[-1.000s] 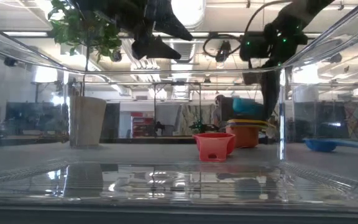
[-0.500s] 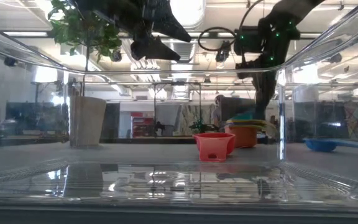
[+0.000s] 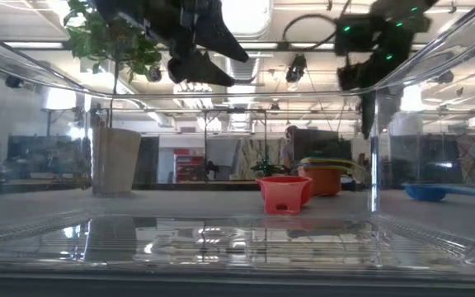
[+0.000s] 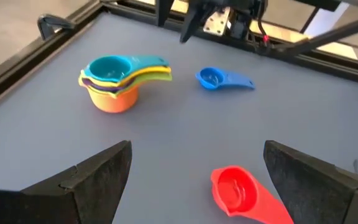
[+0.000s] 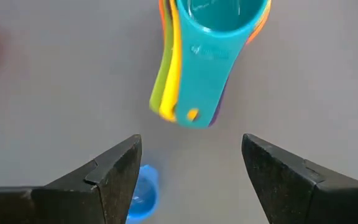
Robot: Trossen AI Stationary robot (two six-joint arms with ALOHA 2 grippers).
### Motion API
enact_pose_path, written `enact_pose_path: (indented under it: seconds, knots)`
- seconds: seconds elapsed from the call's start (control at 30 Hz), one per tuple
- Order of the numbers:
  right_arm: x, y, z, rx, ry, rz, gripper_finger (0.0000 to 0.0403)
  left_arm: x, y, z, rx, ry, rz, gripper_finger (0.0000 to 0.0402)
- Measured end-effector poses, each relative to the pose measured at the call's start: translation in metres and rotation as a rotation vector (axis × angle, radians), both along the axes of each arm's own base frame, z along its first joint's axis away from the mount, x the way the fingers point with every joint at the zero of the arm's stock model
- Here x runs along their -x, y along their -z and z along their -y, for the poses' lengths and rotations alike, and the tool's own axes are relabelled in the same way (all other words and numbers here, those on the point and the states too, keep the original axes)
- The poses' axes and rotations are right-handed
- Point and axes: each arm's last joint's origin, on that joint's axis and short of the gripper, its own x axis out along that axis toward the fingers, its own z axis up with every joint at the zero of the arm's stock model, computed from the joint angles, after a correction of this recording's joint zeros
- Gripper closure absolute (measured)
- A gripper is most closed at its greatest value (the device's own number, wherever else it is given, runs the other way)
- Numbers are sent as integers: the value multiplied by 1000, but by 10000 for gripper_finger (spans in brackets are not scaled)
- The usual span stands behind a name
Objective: Nest measuring cups in basket
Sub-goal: Stack the red measuring cup on top of the light blue measuring cup
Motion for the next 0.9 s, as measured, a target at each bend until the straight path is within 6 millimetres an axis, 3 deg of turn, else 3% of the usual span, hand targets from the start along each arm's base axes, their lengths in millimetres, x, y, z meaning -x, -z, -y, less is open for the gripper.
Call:
enact_pose_path:
  seconds: [0.27,0.47,0.6,0.9]
  knots:
    - [30,11,-40,-51,69,75,140,7,20,5,51,-15,-46,55]
    - [29,9,-57,-44,26,195,140,8,38,6,120,-59,-84,55]
    - [26,2,-60,11,11,226,140,-7,53,6,127,-62,-91,63]
    - [24,-11,-59,59,-19,277,143,-62,81,6,121,-39,-279,99]
